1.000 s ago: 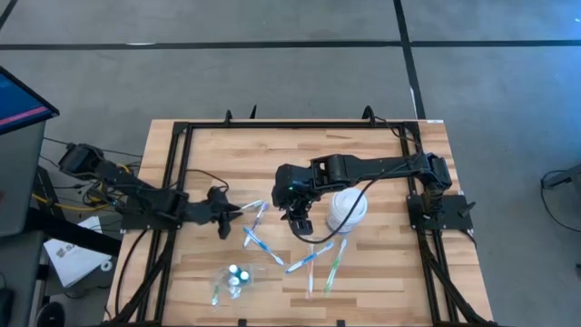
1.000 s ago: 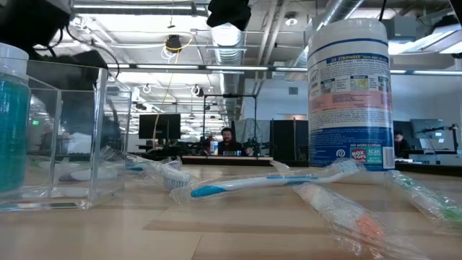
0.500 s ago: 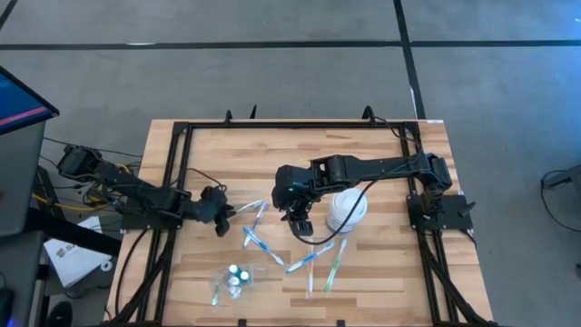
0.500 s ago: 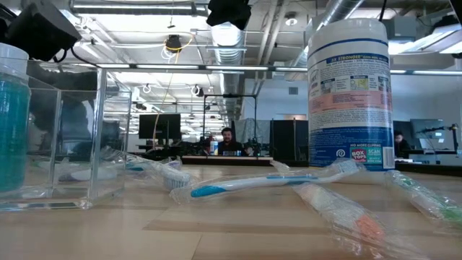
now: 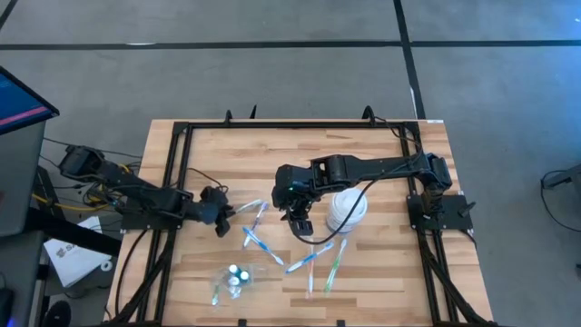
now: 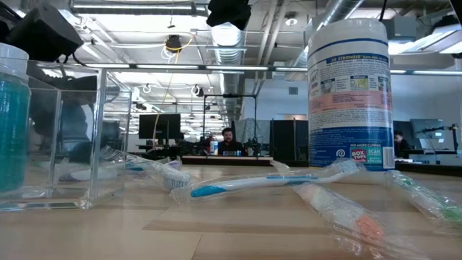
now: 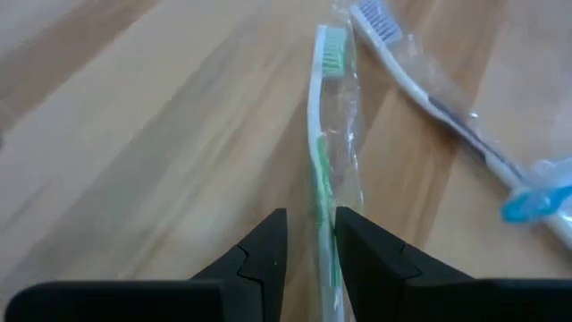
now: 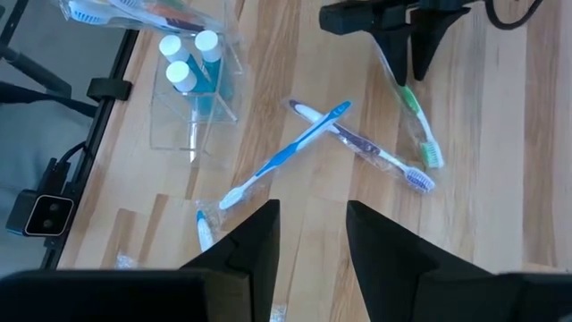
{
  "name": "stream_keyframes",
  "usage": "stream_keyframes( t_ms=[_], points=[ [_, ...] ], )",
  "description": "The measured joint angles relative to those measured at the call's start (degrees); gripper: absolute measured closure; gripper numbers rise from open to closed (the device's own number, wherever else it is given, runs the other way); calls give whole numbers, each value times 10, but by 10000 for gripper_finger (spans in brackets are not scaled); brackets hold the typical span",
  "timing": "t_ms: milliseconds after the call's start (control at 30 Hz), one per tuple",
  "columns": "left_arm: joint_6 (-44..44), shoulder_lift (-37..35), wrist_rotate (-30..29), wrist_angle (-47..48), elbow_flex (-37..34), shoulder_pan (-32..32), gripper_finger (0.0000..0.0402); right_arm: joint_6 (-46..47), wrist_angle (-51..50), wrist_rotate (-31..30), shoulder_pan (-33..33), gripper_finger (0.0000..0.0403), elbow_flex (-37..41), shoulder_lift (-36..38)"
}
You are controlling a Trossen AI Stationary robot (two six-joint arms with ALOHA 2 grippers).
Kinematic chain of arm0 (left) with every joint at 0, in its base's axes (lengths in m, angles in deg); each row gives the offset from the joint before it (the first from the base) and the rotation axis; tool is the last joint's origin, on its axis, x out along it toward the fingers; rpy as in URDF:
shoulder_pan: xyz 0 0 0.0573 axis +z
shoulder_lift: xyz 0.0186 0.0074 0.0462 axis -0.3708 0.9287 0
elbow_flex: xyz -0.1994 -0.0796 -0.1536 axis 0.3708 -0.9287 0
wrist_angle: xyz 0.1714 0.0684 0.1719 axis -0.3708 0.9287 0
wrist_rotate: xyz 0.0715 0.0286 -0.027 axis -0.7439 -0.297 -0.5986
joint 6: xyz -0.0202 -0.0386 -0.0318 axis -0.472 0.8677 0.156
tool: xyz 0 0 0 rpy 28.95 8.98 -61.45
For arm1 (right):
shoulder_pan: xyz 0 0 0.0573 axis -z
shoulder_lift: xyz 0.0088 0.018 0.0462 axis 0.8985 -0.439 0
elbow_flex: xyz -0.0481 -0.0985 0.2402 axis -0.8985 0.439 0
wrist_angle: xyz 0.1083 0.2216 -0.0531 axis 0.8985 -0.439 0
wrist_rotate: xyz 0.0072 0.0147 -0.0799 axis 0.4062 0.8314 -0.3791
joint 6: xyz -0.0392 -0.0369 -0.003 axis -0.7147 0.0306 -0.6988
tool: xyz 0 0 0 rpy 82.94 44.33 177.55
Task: Pick & Place toothbrushing station
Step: Put the left green toothbrush into the transparent organizer
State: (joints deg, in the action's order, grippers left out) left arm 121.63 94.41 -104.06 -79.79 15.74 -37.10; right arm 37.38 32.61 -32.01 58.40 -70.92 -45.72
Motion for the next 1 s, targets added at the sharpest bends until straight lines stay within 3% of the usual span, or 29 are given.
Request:
stream_keyframes(
  t_ms=[567, 1000],
  points=[
    [-122, 103, 7, -2, 111, 68, 309, -3, 0, 0, 1, 280, 0, 0],
    [-158, 237, 76, 1, 180, 123, 309, -3, -4, 0, 0, 281, 0, 0]
  ],
)
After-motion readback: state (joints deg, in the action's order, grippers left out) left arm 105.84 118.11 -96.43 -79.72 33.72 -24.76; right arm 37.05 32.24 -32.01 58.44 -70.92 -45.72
